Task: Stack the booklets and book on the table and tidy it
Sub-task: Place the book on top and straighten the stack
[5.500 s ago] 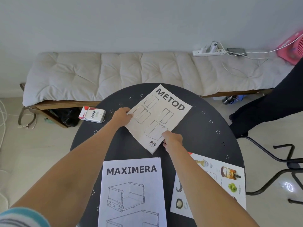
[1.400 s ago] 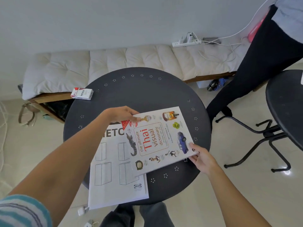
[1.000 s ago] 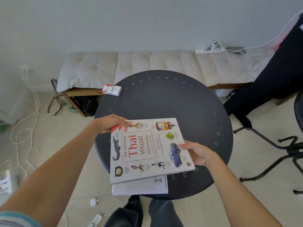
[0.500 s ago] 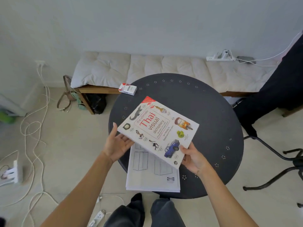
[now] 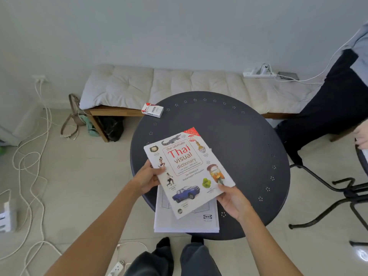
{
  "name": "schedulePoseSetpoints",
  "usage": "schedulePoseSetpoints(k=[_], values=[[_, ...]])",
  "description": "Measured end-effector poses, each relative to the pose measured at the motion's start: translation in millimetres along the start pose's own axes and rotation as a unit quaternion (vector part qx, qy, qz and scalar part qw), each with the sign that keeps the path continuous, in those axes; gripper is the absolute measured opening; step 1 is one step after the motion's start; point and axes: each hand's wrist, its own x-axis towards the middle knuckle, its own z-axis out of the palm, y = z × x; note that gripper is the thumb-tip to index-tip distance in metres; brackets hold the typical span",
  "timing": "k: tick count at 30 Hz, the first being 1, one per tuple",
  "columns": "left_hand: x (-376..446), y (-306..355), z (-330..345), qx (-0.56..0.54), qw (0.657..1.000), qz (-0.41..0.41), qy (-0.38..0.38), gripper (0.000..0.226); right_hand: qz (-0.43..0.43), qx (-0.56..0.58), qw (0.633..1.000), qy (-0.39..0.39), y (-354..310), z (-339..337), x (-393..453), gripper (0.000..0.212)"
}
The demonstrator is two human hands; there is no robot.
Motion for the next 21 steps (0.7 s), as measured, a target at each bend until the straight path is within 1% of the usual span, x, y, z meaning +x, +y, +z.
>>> schedulePoseSetpoints(k=[2, 4, 5, 7, 8, 9, 11, 13, 14, 16, 17, 19, 21], values=[[-2, 9, -9, 0.042, 0.999, -0.01, -0.018, 0.05, 0.01, -0.019, 1.0, -0.01, -8, -9, -2, 0.045], [-4, 15, -12, 0.085, 0.996, -0.017, -0.03, 0.047, 0.037, -0.101, 0.994, -0.012, -12, -16, -2, 0.038], [-4, 15, -11, 0.103, 0.994, -0.021, -0.036, 0.045, 0.052, -0.164, 0.985, -0.002, -12, -17, -1, 0.035], [-1, 12, -9, 0.137, 0.989, -0.035, -0.045, 0.041, 0.073, -0.287, 0.954, 0.039, -10, -15, 1, 0.034], [1, 9, -8, 0.155, 0.986, -0.042, -0.039, 0.038, 0.078, -0.33, 0.939, 0.059, -9, -14, 3, 0.035], [4, 5, -6, 0.176, 0.983, -0.045, -0.022, 0.036, 0.082, -0.361, 0.926, 0.072, -7, -14, 4, 0.036], [11, -6, -1, 0.22, 0.974, -0.037, 0.047, 0.027, 0.095, -0.396, 0.909, 0.086, -3, -15, 4, 0.036], [15, -16, 4, 0.267, 0.956, -0.004, 0.123, 0.011, 0.097, -0.407, 0.903, 0.096, 4, -19, 4, 0.037], [17, -20, 6, 0.293, 0.944, 0.016, 0.149, 0.009, 0.091, -0.409, 0.902, 0.102, 7, -20, 5, 0.036], [17, -27, 8, 0.34, 0.923, 0.046, 0.177, 0.014, 0.075, -0.426, 0.894, 0.115, 12, -22, 6, 0.033], [17, -29, 9, 0.359, 0.913, 0.054, 0.185, 0.017, 0.068, -0.453, 0.881, 0.12, 14, -22, 7, 0.031], [16, -35, 11, 0.386, 0.9, 0.069, 0.191, 0.02, 0.062, -0.522, 0.842, 0.122, 20, -24, 9, 0.027], [17, -41, 13, 0.407, 0.886, 0.092, 0.2, 0.019, 0.059, -0.572, 0.809, 0.125, 27, -27, 10, 0.027]])
